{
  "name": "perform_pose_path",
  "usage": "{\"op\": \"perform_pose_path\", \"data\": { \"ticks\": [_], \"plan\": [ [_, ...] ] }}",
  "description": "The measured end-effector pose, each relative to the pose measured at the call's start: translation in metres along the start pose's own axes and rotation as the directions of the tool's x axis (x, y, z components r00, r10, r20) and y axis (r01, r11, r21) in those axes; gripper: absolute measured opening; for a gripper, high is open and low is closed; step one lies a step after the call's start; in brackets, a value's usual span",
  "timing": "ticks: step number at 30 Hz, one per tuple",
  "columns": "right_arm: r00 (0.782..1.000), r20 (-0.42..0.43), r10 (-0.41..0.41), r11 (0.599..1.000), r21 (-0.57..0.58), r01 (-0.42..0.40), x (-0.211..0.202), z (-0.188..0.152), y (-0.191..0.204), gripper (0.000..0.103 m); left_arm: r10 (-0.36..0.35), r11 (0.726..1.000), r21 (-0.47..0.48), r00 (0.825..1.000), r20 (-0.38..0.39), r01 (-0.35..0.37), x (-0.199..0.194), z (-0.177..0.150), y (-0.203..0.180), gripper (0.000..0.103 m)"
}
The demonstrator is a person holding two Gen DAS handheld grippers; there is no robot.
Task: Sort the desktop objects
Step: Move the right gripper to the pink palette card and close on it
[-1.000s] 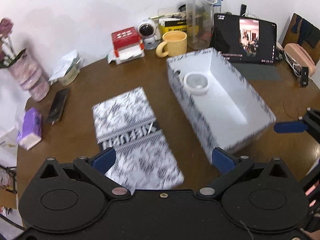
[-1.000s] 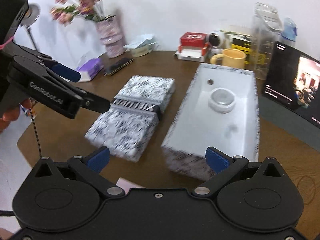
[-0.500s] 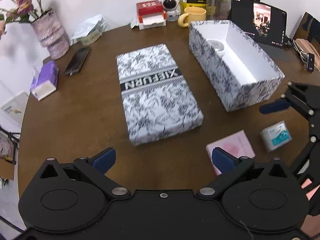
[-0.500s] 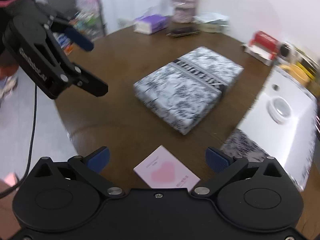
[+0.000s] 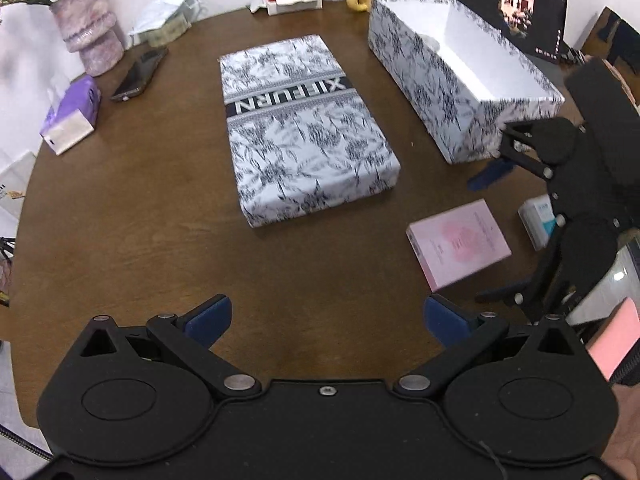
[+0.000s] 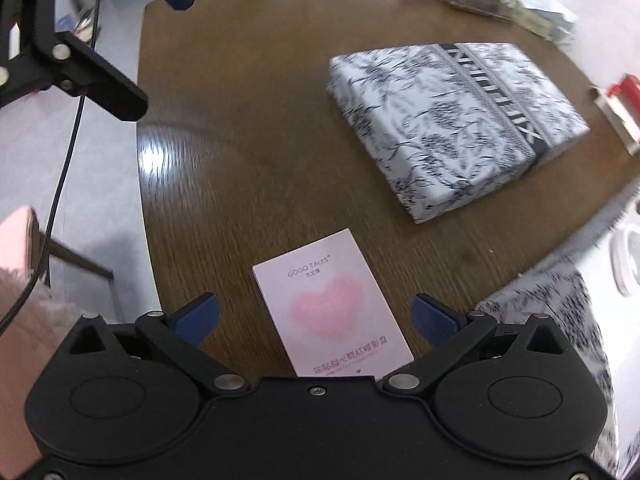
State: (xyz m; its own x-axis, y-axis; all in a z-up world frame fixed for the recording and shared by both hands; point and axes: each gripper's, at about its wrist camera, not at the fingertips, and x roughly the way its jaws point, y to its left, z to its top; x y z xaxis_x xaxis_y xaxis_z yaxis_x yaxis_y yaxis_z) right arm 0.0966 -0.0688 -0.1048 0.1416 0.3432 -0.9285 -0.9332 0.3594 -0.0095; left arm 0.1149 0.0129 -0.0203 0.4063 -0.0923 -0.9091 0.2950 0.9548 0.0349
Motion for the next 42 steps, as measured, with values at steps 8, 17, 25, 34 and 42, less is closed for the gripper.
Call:
{"op": "perform_pose_path", "data": {
  "ticks": [8,17,25,34,42],
  "plan": [
    [0.996,-0.083,0.040,0.993,-0.112,-0.050,0.017,0.005,-0.005,0.102,-0.045,0.999,0.017,0.998,-0.035,0.045,0.011,-0.007,-0.008,0.103],
    [0.989,-0.135,0.064,0.985,-0.152,-0.085,0.025,0.001,-0.013,0.092,-0.077,0.996,0.033,0.995,-0.068,0.080,0.019,-0.008,-0.017,0.103],
    [0.985,-0.157,0.072,0.976,-0.194,-0.102,0.025,-0.006,-0.012,0.091,-0.083,0.996,0.013,0.994,-0.071,0.084,0.022,-0.005,-0.017,0.103],
    [0.981,-0.180,0.078,0.963,-0.242,-0.121,0.019,-0.013,-0.011,0.089,-0.081,0.997,-0.009,0.994,-0.070,0.081,0.023,-0.004,-0.017,0.103],
    [0.982,-0.165,0.089,0.953,-0.271,-0.132,0.015,-0.015,-0.015,0.069,-0.076,0.997,-0.031,0.995,-0.065,0.074,0.021,-0.001,-0.013,0.103]
  ]
}}
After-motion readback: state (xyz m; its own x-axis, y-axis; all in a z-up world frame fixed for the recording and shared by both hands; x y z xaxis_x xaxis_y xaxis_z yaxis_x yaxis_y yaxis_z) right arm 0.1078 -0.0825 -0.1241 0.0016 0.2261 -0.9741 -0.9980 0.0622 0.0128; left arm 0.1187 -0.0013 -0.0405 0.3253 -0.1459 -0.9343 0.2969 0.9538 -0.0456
